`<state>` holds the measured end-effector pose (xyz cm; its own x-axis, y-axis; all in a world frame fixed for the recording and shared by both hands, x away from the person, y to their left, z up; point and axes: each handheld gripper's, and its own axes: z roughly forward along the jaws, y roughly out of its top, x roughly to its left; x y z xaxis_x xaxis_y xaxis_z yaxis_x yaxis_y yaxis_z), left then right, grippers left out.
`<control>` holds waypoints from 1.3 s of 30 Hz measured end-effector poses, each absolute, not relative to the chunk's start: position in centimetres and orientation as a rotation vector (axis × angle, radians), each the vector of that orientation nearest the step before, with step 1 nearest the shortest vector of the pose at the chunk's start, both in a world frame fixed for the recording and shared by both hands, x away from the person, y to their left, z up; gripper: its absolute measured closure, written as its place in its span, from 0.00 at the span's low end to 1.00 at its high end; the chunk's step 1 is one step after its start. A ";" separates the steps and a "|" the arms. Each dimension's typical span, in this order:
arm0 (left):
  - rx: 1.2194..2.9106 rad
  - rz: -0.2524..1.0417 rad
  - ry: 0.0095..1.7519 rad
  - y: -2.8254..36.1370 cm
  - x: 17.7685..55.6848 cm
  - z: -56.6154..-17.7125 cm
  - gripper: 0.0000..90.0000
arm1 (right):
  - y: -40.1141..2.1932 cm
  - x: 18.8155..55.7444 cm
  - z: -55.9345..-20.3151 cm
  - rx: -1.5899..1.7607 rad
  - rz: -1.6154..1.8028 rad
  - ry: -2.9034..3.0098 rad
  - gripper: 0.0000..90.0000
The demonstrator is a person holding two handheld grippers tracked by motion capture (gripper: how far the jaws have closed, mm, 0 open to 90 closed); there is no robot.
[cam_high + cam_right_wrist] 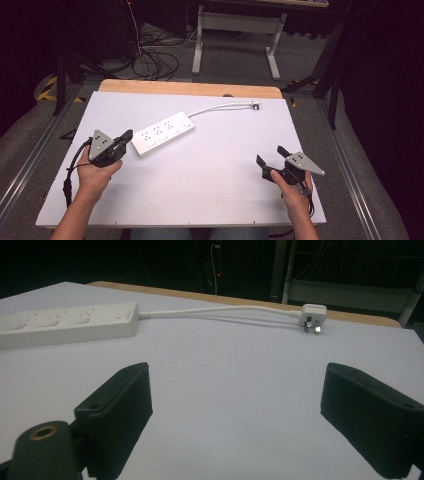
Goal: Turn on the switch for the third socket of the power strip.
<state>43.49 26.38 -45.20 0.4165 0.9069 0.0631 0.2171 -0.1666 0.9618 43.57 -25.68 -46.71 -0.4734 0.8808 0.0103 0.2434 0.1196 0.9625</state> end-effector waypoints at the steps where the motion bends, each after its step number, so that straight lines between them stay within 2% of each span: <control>1: 1.656 0.840 0.999 26.4 43.6 -45.3 1.00 | -25.6 43.6 -46.7 1.093 1.375 1.809 0.15; 14: 1.705 0.848 1.032 26.3 45.7 -46.1 1.00 | -25.6 43.5 -46.6 1.080 1.369 1.813 0.15; 30: 1.860 0.797 0.933 23.9 47.0 -46.7 1.00 | -25.3 43.6 -46.7 1.054 1.346 1.833 0.15; 39: 1.890 0.785 0.918 23.5 47.2 -46.8 1.00 | -25.1 43.5 -46.5 1.045 1.355 1.830 0.15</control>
